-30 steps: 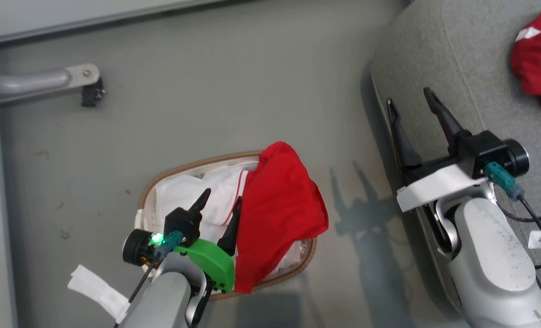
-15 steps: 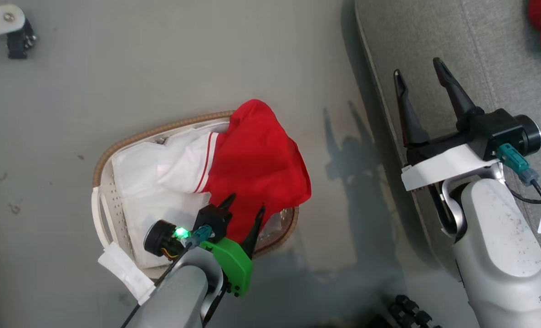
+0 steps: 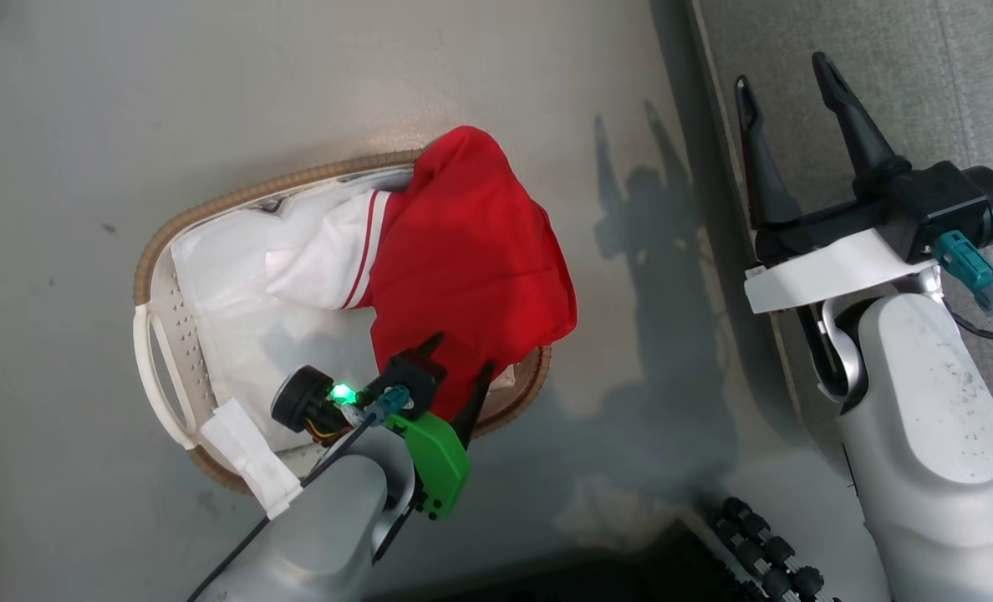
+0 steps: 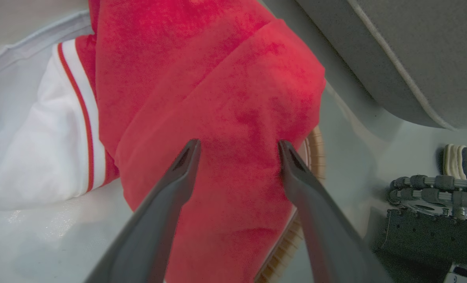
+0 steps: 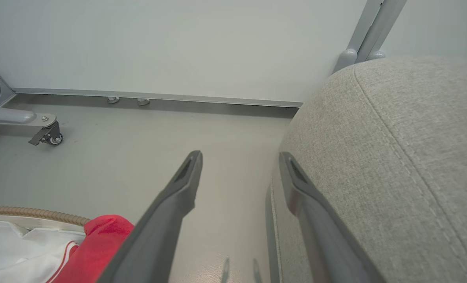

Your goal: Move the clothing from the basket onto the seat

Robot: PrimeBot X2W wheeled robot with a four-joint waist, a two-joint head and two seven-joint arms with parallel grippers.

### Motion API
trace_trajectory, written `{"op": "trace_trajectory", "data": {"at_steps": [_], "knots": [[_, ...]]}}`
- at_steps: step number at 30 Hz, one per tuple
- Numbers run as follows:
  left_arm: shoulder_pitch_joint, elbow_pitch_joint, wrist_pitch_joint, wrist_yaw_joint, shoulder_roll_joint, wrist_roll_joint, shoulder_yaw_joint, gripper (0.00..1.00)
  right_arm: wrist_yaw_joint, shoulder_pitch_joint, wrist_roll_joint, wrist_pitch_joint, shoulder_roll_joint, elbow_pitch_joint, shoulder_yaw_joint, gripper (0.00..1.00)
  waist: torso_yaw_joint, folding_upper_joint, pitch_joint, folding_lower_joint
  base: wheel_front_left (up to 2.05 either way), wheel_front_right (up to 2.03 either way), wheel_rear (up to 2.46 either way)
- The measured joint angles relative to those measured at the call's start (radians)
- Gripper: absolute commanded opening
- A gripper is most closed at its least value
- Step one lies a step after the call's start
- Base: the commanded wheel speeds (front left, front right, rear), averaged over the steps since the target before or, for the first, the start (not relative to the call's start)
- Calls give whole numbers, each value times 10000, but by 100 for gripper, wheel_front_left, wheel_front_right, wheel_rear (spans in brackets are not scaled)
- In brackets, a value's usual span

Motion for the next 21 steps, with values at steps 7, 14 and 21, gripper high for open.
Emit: {"op": "trace_trajectory", "data": {"at_steps": [7,14,21], "knots": [[-453,337,0,0,12,90,-23,100,0,-183,-38,2,-38,-146,-155,100,80,0,501,0,0,0,0],[-980,393,0,38,8,111,-96,100,0,-417,-58,0,-58,-297,-219,100,148,0,972,0,0,0,0],[-1615,556,0,286,4,102,-52,100,0,-641,-73,0,-48,-531,-199,100,154,0,1452,1,0,0,0]]}}
